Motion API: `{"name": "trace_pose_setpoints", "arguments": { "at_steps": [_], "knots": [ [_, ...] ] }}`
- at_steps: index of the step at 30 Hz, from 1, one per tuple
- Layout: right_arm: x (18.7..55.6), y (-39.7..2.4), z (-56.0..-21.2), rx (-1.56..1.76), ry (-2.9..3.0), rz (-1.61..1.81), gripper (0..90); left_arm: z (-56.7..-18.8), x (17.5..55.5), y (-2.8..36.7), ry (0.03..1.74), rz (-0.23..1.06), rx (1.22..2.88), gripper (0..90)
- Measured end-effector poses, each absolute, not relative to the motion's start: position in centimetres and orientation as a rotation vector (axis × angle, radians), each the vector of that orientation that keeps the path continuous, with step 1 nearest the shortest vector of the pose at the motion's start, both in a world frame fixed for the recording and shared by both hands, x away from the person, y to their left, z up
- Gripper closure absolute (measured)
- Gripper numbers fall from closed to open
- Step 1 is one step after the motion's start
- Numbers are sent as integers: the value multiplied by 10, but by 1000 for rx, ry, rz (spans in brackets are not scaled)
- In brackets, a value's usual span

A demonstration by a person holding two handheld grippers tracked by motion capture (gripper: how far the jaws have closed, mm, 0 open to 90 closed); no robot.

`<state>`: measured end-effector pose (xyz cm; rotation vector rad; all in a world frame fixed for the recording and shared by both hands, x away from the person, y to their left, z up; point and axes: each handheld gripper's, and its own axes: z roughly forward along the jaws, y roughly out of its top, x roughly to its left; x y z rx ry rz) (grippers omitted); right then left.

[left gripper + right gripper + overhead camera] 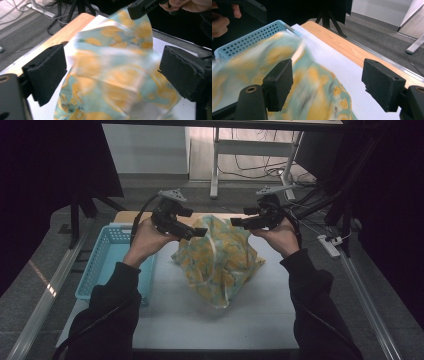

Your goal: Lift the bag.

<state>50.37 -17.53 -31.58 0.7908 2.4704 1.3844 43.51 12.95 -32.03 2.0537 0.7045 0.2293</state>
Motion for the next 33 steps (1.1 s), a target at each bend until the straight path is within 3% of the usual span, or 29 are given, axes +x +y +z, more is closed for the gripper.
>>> {"name": "trace_pose_setpoints", "arguments": {
  "at_steps": [10,33],
  "knots": [
    [490,-198,-335,814,2469,1371,206,-337,413,156,746,242,2008,0],
    [438,-229,-383,872,2407,1351,20,-395,347,212,946,281,1999,0]
  ]
}}
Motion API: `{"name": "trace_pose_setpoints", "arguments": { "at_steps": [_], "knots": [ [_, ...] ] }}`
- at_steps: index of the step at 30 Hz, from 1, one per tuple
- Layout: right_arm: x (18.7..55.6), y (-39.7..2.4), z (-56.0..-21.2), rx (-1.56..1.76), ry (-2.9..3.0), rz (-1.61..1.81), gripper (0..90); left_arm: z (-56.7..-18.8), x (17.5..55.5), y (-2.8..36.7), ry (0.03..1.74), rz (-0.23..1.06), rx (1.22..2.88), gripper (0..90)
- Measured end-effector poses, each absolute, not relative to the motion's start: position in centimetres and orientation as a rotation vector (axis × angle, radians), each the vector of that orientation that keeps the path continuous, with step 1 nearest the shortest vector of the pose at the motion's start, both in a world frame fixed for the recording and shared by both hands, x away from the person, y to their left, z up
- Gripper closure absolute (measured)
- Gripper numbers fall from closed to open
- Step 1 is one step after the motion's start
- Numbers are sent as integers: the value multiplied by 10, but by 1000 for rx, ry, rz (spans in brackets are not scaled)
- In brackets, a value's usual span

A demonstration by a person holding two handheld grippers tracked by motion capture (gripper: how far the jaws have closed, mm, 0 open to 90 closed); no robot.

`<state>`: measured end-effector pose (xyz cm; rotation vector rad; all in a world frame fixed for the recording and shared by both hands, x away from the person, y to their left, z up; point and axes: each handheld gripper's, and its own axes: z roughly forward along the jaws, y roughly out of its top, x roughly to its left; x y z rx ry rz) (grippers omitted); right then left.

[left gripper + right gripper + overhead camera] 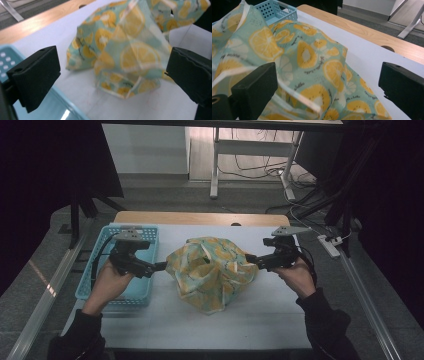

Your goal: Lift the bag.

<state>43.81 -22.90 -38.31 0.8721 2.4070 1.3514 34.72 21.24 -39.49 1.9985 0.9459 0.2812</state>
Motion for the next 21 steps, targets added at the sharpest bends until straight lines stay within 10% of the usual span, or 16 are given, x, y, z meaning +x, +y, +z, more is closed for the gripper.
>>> {"name": "trace_pose_setpoints", "arguments": {
  "at_steps": [21],
  "knots": [
    [374,-266,-433,912,2386,1338,0,-451,267,238,1080,378,1954,0]
  ]
}}
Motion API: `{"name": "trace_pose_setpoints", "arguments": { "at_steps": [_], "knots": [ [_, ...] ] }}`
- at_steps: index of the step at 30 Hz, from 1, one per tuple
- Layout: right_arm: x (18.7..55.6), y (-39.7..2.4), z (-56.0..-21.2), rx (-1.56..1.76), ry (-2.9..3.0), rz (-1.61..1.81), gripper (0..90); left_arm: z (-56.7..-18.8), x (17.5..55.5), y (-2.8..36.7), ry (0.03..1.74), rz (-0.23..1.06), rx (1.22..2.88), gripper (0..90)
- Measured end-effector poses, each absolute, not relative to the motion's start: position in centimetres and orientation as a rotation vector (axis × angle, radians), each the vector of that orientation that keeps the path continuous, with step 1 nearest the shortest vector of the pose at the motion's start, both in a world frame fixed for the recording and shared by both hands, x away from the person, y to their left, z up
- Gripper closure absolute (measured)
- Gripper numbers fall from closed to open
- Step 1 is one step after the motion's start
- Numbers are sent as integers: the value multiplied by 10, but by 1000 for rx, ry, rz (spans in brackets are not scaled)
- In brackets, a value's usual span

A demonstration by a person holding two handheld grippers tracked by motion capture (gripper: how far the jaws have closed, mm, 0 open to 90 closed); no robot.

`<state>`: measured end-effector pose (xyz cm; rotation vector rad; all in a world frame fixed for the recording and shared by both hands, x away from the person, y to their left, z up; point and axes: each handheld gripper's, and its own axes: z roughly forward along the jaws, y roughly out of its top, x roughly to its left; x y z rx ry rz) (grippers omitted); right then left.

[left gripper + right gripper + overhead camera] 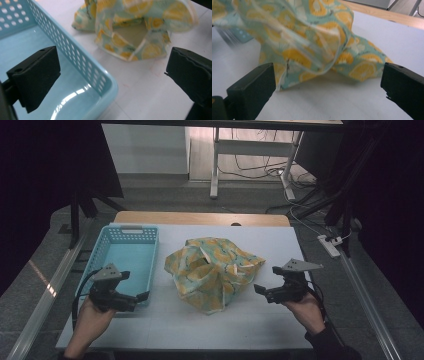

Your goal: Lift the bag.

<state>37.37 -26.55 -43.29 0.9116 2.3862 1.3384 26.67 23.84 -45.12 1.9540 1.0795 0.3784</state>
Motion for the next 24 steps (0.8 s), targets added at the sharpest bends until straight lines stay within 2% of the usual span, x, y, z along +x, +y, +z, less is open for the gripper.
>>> {"name": "trace_pose_setpoints", "arguments": {
  "at_steps": [17,24],
  "knots": [
    [323,-296,-478,1013,2350,1239,0,-490,205,259,1203,400,1900,0],
    [303,-309,-493,1068,2318,1185,0,-507,190,266,1272,437,1941,0]
  ]
}}
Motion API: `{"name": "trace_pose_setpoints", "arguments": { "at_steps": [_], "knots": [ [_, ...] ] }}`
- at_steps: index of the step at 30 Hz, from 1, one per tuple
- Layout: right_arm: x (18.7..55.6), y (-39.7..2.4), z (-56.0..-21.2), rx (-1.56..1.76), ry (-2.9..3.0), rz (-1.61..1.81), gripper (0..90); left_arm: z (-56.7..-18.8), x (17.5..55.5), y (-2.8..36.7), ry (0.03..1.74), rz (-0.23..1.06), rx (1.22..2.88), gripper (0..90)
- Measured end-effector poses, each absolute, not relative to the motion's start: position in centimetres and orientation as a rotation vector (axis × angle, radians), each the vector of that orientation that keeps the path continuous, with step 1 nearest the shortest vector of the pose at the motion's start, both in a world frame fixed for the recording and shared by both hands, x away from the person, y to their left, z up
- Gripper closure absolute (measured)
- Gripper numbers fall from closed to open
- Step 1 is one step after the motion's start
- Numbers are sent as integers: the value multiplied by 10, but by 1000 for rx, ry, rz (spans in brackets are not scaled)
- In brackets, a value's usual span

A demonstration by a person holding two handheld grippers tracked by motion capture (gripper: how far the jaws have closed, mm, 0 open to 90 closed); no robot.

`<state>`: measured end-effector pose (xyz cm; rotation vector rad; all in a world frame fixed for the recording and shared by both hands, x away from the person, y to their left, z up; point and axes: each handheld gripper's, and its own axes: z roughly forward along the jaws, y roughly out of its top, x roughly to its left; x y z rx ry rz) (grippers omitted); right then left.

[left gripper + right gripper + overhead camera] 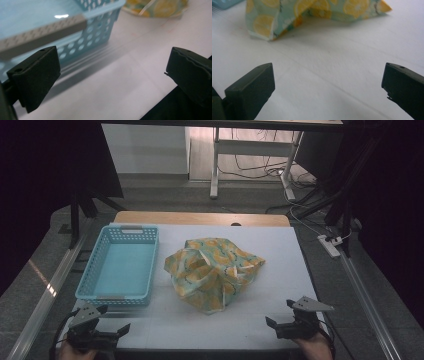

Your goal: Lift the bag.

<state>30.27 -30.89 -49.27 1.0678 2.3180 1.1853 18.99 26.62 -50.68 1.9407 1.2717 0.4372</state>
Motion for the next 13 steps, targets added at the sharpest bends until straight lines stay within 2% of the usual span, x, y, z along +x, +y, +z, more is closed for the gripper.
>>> {"name": "trace_pose_setpoints", "arguments": {
  "at_steps": [13],
  "knots": [
    [291,-321,-495,1135,2284,1147,0,-521,184,275,1390,437,1985,0]
  ]
}}
